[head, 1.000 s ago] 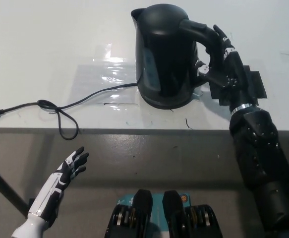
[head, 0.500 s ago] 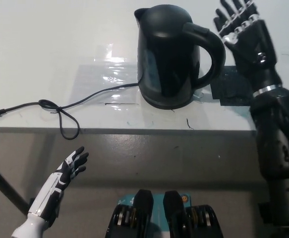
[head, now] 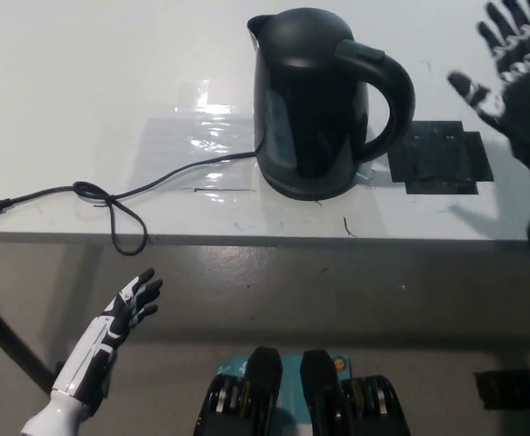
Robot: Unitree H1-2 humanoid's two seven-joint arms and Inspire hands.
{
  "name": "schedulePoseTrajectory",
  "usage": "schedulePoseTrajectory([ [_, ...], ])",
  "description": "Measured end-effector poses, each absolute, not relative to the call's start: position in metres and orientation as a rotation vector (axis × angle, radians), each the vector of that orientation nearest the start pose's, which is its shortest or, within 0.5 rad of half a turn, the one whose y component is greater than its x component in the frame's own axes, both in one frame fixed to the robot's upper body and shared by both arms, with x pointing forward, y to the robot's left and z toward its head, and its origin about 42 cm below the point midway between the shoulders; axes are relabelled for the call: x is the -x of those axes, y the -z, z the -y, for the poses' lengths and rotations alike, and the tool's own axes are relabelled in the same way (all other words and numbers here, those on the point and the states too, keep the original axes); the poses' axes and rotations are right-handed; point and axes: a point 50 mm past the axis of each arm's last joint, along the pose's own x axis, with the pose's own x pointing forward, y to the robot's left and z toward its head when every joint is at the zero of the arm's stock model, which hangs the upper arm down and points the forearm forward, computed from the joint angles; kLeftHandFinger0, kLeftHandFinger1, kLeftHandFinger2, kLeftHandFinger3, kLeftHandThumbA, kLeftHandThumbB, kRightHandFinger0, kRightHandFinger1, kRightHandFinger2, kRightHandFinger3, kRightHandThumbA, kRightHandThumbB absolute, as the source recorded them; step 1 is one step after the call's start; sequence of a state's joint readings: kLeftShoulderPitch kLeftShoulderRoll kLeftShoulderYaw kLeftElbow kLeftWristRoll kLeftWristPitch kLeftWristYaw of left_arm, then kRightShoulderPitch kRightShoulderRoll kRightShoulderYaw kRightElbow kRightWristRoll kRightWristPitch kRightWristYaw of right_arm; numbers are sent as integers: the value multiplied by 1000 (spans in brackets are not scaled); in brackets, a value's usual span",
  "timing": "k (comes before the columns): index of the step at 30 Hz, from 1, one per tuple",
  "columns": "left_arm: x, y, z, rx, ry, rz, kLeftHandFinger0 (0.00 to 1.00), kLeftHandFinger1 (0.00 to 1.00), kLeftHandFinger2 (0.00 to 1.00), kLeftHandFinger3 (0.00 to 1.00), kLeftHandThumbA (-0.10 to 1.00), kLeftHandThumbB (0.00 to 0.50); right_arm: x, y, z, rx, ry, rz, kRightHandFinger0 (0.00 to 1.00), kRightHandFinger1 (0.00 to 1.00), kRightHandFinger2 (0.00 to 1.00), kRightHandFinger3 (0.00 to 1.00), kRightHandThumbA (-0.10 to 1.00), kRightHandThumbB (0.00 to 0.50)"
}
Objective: A kettle and its base are kept separately on the desk infront of the robot and the robot uses its right hand to lift the kettle by its handle and places it on its base to align it correctly.
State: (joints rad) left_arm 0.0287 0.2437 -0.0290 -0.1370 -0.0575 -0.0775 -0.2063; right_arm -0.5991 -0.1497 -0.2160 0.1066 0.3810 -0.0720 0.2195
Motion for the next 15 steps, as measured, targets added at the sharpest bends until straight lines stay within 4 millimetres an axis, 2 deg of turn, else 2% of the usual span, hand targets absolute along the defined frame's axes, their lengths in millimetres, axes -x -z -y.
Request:
schedulePoseTrajectory([
  [3, -272, -134, -265, -200, 256, 156, 1000, 1000, 1000, 1000, 1000, 24, -413, -298, 264, -193, -169, 650, 1000, 1000, 1000, 1000, 1000, 500],
  [7, -272, -132, -266, -199, 255, 150, 1000, 1000, 1000, 1000, 1000, 34, -376, -286, 275, -134, -129, 670, 1000, 1000, 1000, 1000, 1000, 500],
  [8, -272, -132, -266, -199, 255, 149, 1000, 1000, 1000, 1000, 1000, 26, -361, -282, 279, -110, -117, 678, 1000, 1000, 1000, 1000, 1000, 473],
  [9, -272, -132, -266, -199, 255, 148, 1000, 1000, 1000, 1000, 1000, 42, -355, -279, 280, -100, -112, 677, 1000, 1000, 1000, 1000, 1000, 422],
  [11, -272, -132, -266, -200, 254, 147, 1000, 1000, 1000, 1000, 1000, 43, -329, -267, 285, -64, -92, 669, 1000, 1000, 1000, 1000, 1000, 413],
  [12, -272, -132, -266, -200, 254, 148, 1000, 1000, 1000, 1000, 1000, 45, -306, -255, 289, -30, -73, 659, 1000, 1000, 1000, 1000, 1000, 428],
  [13, -272, -132, -266, -200, 253, 148, 1000, 1000, 1000, 1000, 1000, 52, -297, -247, 292, -20, -64, 640, 1000, 1000, 1000, 1000, 1000, 472],
  [14, -272, -132, -267, -201, 251, 148, 1000, 1000, 1000, 1000, 1000, 72, -276, -228, 297, 10, -41, 592, 1000, 1000, 1000, 1000, 1000, 462],
  [15, -272, -132, -267, -201, 250, 149, 1000, 1000, 1000, 1000, 1000, 73, -268, -218, 300, 23, -30, 564, 1000, 1000, 1000, 1000, 1000, 462],
])
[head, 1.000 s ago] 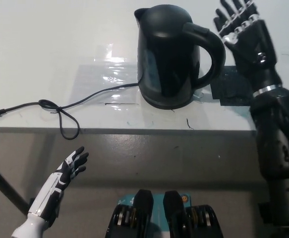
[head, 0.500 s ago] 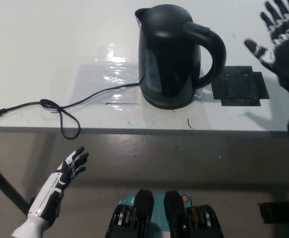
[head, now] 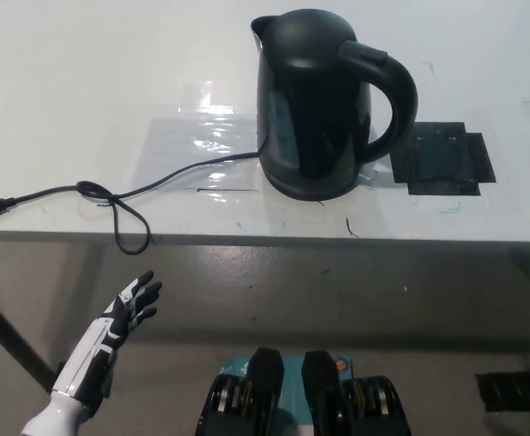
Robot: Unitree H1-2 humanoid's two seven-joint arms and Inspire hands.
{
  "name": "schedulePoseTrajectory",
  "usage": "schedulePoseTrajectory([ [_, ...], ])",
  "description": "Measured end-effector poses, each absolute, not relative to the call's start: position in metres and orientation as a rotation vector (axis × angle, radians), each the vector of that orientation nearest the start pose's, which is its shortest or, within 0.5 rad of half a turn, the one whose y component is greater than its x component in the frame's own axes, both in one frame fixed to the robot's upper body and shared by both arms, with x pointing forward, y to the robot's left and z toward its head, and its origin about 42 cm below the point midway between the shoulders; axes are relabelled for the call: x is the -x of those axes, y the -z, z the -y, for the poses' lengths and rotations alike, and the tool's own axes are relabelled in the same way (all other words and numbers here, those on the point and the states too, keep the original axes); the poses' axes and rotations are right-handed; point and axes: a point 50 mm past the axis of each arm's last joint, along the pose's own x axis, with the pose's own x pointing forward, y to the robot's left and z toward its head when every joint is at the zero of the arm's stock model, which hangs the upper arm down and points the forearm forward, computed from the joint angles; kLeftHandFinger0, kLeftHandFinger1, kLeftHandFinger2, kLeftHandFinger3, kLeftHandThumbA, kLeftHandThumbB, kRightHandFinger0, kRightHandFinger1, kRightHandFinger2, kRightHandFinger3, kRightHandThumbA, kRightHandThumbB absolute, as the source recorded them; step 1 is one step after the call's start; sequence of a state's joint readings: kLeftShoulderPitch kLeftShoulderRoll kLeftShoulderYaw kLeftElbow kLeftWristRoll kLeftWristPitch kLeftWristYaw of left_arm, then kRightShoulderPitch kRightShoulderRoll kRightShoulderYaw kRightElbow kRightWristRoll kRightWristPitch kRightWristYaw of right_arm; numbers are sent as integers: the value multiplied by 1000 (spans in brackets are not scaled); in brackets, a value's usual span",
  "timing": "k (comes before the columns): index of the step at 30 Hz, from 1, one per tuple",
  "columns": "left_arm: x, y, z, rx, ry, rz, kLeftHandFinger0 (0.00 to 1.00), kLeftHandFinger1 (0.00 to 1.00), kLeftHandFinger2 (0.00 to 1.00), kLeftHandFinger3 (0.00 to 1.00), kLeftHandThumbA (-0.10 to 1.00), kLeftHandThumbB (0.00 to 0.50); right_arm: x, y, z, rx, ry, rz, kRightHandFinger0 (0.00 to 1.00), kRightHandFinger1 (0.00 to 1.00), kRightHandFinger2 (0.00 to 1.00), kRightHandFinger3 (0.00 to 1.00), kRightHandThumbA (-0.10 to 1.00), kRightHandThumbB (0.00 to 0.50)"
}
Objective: A kettle and its base are kept separately on the desk infront of the robot and the robot uses its right hand to lift the kettle by its handle and places it on its base to align it correctly.
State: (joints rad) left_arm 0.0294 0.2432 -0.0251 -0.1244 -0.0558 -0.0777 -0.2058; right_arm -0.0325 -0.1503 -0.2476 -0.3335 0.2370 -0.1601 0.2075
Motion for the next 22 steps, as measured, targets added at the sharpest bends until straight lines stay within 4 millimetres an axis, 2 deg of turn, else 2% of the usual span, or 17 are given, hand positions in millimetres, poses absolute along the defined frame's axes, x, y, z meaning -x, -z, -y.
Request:
schedulePoseTrajectory([
  [3, -272, -133, -268, -201, 246, 150, 1000, 1000, 1000, 1000, 1000, 97, -250, -190, 307, 64, -4, 481, 1000, 1000, 1000, 1000, 1000, 430],
  [7, -272, -134, -269, -199, 241, 154, 1000, 1000, 1000, 1000, 1000, 100, -246, -165, 306, 98, -6, 425, 1000, 1000, 1000, 1000, 1000, 426],
  [9, -271, -135, -269, -199, 238, 158, 1000, 1000, 1000, 1000, 1000, 95, -250, -153, 300, 108, -26, 405, 1000, 1000, 1000, 1000, 981, 364],
  [10, -271, -135, -269, -199, 237, 160, 1000, 1000, 1000, 1000, 1000, 96, -252, -147, 297, 111, -37, 394, 1000, 1000, 1000, 1000, 1000, 374],
  [12, -270, -135, -269, -199, 236, 159, 1000, 1000, 1000, 1000, 1000, 111, -254, -141, 293, 116, -48, 382, 1000, 1000, 1000, 1000, 999, 364],
  [14, -267, -133, -271, -199, 231, 153, 1000, 1000, 1000, 1000, 1000, 104, -259, -126, 286, 122, -74, 354, 1000, 1000, 1000, 1000, 1000, 398],
  [15, -267, -133, -271, -199, 231, 153, 1000, 1000, 1000, 1000, 1000, 105, -259, -125, 286, 122, -75, 354, 1000, 1000, 1000, 1000, 1000, 410],
  [18, -268, -133, -272, -200, 227, 152, 1000, 1000, 1000, 1000, 1000, 135, -267, -106, 282, 142, -92, 298, 1000, 1000, 1000, 1000, 1000, 423],
  [22, -267, -133, -271, -200, 226, 151, 1000, 1000, 1000, 1000, 1000, 145, -266, -100, 282, 163, -99, 276, 1000, 1000, 1000, 1000, 1000, 428],
])
